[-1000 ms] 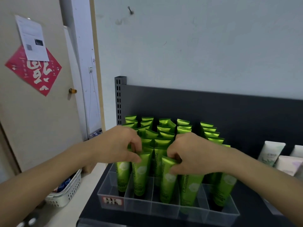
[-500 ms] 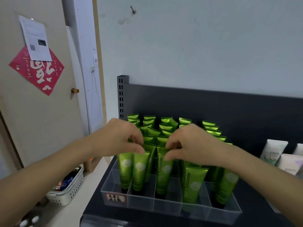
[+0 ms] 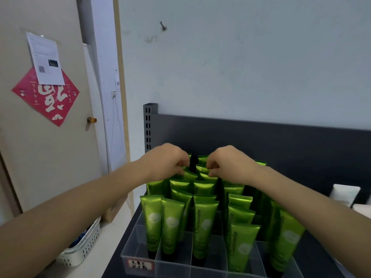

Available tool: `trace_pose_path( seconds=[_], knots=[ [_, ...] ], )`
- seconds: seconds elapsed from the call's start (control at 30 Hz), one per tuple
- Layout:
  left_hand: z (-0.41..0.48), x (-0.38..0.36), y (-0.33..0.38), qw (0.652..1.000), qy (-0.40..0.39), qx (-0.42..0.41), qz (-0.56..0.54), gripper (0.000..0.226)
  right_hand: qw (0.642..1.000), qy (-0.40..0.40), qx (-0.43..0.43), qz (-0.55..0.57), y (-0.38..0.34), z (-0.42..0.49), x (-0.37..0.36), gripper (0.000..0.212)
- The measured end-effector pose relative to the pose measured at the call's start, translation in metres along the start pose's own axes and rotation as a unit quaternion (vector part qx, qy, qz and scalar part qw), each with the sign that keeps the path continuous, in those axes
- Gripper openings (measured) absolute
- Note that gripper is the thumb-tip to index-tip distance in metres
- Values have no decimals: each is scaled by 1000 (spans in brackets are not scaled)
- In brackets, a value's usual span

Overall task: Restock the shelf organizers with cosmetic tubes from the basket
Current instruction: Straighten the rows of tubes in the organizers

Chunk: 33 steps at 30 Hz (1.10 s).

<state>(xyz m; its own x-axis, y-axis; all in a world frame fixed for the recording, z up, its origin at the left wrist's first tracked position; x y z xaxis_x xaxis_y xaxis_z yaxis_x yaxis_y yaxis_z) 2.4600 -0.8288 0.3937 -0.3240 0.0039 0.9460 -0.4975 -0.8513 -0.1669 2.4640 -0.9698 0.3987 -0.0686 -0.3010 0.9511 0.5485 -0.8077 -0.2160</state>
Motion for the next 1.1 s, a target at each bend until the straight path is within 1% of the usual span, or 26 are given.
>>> trace_pose_path(
  seconds=[0.13, 0.3, 0.4, 0.53, 0.57, 0.63, 0.7, 0.77, 0.83, 0.9, 1.0, 1.1],
  knots=[
    [12, -13, 9, 998, -32, -45, 20, 23, 999, -44, -2, -12, 5, 7, -15, 15],
    [18, -12, 2, 999, -33, -33, 14, 15, 999, -26, -4, 48, 7, 11, -11, 12],
    [19, -11, -3, 999, -43, -24, 17, 18, 997, -6, -5, 75, 9, 12, -13, 13],
    [18, -16, -5, 998, -59, -23, 17, 23, 996, -25, 0, 80, 7, 10, -15, 13],
    [17, -15, -7, 998, -53, -17, -3, 25, 996, -24, 1, 85, 7, 10, -11, 14],
    [16, -8, -16, 999, -9, 16, -48, 24, 996, 6, 1, 88, 9, 14, 4, 15],
    [17, -2, -29, 996, 38, 56, -57, 17, 996, 35, -10, 82, 16, 19, 15, 16],
    [20, -5, -37, 995, 26, 74, -54, 11, 997, 24, -24, 66, 22, 24, 12, 21],
    [23, -14, -37, 996, -17, 66, -55, 15, 998, -10, -33, 60, 26, 28, 0, 25],
    [26, -20, -35, 996, -36, 59, -57, 19, 997, -21, -35, 66, 26, 32, -6, 23],
    [28, -19, -32, 998, -15, 46, -48, 16, 998, 0, -27, 65, 25, 37, -8, 11],
    [30, -19, -30, 999, 6, 34, -19, 17, 998, 12, -23, 64, 26, 38, -10, 8]
  ],
)
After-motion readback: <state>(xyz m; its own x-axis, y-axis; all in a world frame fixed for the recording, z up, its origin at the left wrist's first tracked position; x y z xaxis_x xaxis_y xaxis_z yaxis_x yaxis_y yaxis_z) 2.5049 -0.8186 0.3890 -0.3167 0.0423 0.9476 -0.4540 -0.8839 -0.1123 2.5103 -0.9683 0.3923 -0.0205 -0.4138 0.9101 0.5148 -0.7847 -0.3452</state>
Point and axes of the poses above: each hand's wrist, its own z-axis towards the middle knuckle, its own x-axis out of the back of the hand, y = z × x, the point moved 6 cm from there along z, towards the middle knuckle, and after that the axes turned 11 degrees about z, right-handed, at the moved point
